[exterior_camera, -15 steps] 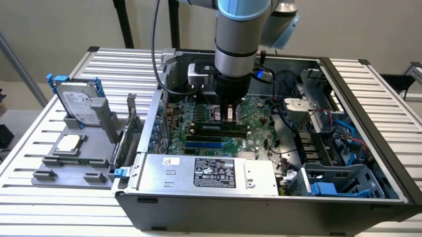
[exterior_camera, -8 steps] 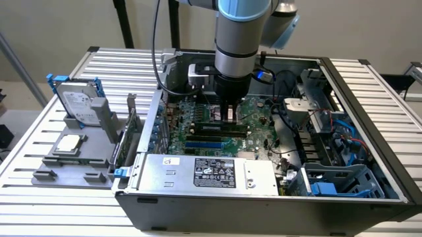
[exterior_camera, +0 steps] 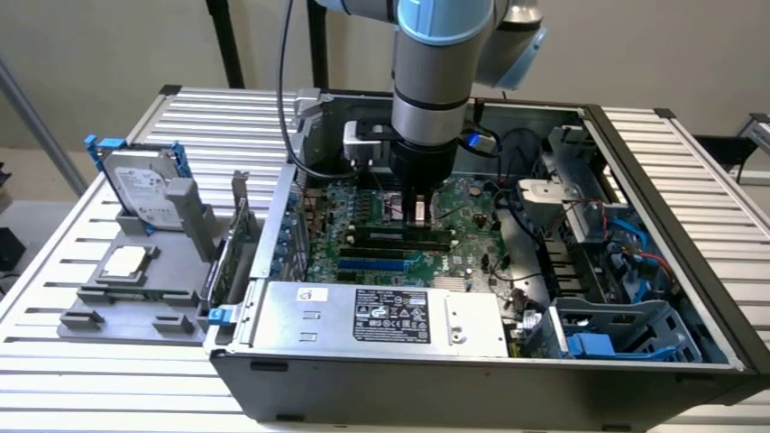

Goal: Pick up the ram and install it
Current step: 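Insert the ram into the slot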

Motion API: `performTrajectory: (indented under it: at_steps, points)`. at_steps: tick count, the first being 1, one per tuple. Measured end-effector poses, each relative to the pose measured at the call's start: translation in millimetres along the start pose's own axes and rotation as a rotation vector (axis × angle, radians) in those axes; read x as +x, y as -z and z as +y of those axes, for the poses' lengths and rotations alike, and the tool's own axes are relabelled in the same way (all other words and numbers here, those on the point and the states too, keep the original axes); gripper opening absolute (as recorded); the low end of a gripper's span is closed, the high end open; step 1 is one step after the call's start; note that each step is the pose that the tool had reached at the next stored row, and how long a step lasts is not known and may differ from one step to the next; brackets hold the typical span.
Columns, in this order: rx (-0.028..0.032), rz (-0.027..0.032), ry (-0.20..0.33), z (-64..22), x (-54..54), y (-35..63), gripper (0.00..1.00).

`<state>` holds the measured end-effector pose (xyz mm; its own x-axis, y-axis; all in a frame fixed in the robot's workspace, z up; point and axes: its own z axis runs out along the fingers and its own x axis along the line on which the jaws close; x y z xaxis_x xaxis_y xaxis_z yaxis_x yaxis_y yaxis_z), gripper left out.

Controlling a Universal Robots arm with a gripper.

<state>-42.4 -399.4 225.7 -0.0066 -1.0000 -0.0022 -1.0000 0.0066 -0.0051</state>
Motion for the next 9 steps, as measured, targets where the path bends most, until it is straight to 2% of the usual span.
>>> performTrajectory:
  at_steps: [9]
  points:
    - [0.0,-0.0001,0.001,-0.1,-1.5,-0.5,0.14]
